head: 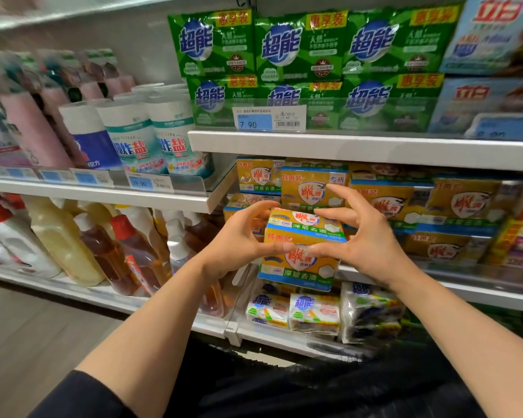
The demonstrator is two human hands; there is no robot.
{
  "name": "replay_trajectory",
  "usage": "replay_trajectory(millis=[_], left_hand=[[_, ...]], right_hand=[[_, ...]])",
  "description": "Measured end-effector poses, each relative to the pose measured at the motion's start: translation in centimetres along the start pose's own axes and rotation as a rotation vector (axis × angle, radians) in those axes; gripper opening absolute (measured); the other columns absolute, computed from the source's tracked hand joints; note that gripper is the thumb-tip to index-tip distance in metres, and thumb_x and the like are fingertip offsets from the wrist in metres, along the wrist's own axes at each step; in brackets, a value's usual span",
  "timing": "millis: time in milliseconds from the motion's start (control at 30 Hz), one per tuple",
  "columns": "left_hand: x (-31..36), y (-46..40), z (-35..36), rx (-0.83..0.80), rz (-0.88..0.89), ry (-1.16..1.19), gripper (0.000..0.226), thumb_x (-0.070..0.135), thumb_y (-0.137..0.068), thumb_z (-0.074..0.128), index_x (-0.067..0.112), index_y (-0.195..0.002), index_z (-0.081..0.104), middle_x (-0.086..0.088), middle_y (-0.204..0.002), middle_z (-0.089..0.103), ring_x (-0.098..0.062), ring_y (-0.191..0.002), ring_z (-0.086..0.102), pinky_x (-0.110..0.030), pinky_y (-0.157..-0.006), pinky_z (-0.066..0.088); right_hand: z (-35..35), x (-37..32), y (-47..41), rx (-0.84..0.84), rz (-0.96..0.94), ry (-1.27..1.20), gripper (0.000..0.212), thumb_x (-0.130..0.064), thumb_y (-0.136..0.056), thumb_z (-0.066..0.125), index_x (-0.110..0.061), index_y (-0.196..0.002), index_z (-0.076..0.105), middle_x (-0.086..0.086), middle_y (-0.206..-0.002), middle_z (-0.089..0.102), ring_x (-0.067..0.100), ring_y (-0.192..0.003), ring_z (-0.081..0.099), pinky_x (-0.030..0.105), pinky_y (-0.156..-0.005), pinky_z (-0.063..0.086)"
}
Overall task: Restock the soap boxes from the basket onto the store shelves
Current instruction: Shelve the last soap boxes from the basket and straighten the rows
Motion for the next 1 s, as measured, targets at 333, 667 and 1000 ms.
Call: replay_trajectory(millis=[333, 667, 1000], left_hand=[[-0.9, 2.1, -8.0, 0.306, -0.01, 0.233, 0.068, 0.011, -0.07, 0.077, 0.014, -0.132, 0.05, -0.006, -0.114, 0.068, -0.021, -0.099, 0.07, -0.03, -0.071, 0.059], [-0.4, 1.2, -9.7, 0.487, 0.125, 0.197, 0.07, 0.021, -0.067, 0.079, 0.025, -0.129, 0.048, 0.005, -0.115, 0.065, -0.016, -0.11, 0.064, -0.031, -0.078, 0.059], [-1.6, -3.0, -9.6, 0.409, 0.165, 0.092, 0.052, 0.011, -0.086, 0.071, 0.012, -0.132, 0.047, -0.005, -0.122, 0.065, -0.019, -0.11, 0.065, -0.046, -0.089, 0.056]], right_hand=[[-4.0, -2.8, 0.3, 0.31, -0.229, 0.215, 0.043, -0.02, -0.077, 0.075, -0.013, -0.118, 0.064, 0.0, -0.107, 0.068, 0.009, -0.1, 0.065, 0.023, -0.084, 0.055], [-2.1, -3.4, 0.7, 0.346, -0.459, 0.62, 0.026, -0.013, -0.075, 0.079, -0.003, -0.097, 0.07, 0.011, -0.096, 0.069, 0.027, -0.099, 0.061, 0.031, -0.089, 0.046], [-1.1, -3.3, 0.4, 0.338, -0.503, 0.759, 0.031, -0.015, -0.073, 0.08, 0.0, -0.098, 0.07, 0.016, -0.106, 0.066, 0.033, -0.113, 0.053, 0.032, -0.102, 0.036]])
Point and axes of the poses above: each hand's wrist, its own y-axis away from the middle knuckle, its own z-axis out of the palm, x = y × z, the point moved 9 cm from there along -y, towards the middle knuckle
